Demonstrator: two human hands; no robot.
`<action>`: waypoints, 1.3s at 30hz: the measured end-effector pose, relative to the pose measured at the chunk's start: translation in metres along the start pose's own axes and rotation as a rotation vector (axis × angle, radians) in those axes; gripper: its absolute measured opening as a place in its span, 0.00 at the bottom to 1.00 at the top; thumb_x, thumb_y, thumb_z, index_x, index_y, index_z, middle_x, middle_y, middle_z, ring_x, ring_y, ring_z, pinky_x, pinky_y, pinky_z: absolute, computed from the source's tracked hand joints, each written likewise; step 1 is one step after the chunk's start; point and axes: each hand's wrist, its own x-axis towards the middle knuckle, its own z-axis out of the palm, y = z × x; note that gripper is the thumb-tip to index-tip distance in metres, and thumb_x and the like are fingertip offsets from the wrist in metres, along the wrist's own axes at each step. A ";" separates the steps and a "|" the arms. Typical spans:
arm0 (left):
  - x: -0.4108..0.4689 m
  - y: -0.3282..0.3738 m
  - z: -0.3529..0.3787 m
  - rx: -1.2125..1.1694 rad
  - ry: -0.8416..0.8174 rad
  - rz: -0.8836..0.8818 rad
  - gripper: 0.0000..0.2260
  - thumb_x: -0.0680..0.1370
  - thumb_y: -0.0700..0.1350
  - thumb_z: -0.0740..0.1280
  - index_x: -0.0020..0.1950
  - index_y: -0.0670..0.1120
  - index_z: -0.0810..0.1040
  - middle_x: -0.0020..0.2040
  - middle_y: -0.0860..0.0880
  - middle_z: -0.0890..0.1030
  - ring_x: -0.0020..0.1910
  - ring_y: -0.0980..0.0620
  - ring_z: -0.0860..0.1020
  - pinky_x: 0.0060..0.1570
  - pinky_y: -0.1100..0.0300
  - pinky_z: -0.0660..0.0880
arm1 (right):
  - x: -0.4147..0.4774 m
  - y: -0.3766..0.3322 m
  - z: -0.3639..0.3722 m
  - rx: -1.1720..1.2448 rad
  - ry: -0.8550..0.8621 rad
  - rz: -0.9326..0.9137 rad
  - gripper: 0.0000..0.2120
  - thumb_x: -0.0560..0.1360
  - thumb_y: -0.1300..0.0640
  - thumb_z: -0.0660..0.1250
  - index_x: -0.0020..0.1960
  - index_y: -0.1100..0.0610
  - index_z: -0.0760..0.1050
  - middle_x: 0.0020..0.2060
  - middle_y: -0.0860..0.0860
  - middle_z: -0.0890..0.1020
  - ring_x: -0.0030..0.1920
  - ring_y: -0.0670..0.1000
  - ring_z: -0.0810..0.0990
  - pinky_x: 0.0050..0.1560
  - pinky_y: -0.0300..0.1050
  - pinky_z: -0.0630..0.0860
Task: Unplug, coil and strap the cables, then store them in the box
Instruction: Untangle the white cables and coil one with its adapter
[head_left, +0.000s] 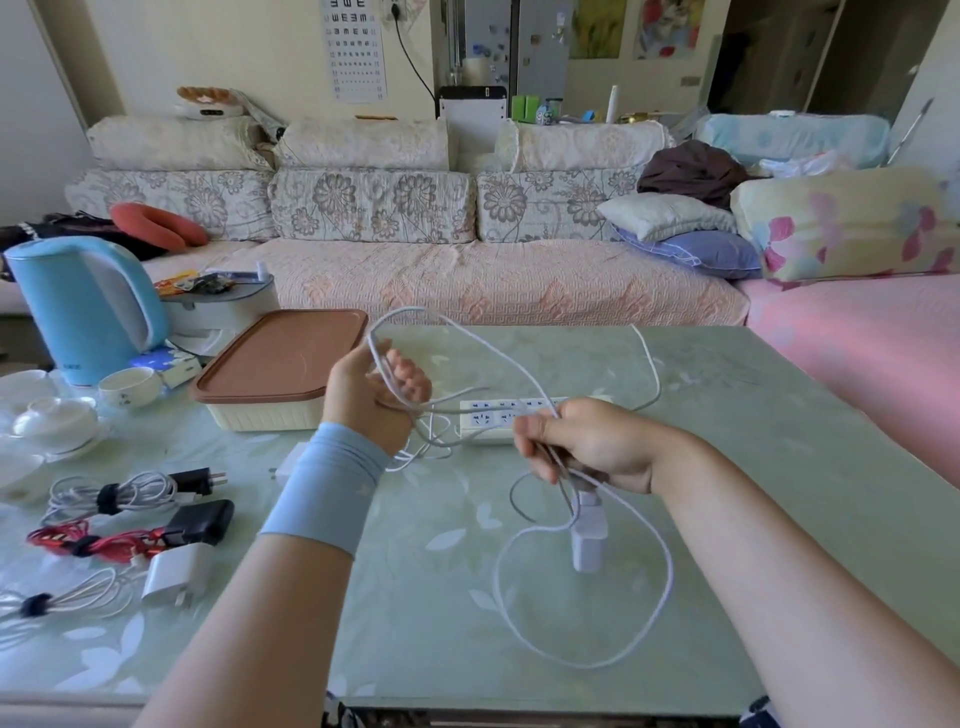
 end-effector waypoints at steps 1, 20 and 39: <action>0.001 -0.004 -0.001 -0.050 0.023 -0.018 0.07 0.77 0.44 0.62 0.39 0.43 0.72 0.34 0.48 0.72 0.32 0.52 0.72 0.41 0.60 0.72 | 0.002 0.000 0.001 0.073 0.057 0.009 0.15 0.82 0.49 0.59 0.40 0.55 0.74 0.26 0.49 0.78 0.23 0.48 0.62 0.23 0.40 0.56; -0.025 -0.052 0.018 0.855 -0.244 -0.297 0.13 0.79 0.54 0.62 0.42 0.52 0.84 0.45 0.48 0.71 0.29 0.54 0.75 0.41 0.58 0.64 | 0.011 -0.001 0.020 0.372 0.085 0.141 0.19 0.75 0.41 0.63 0.43 0.58 0.76 0.27 0.48 0.80 0.17 0.42 0.57 0.20 0.35 0.49; -0.027 -0.023 0.007 1.092 -0.422 -0.073 0.06 0.78 0.39 0.66 0.49 0.38 0.81 0.39 0.44 0.84 0.39 0.49 0.83 0.40 0.59 0.80 | 0.006 0.001 0.013 0.400 -0.187 0.210 0.25 0.83 0.43 0.53 0.50 0.60 0.81 0.47 0.59 0.86 0.17 0.41 0.54 0.21 0.37 0.43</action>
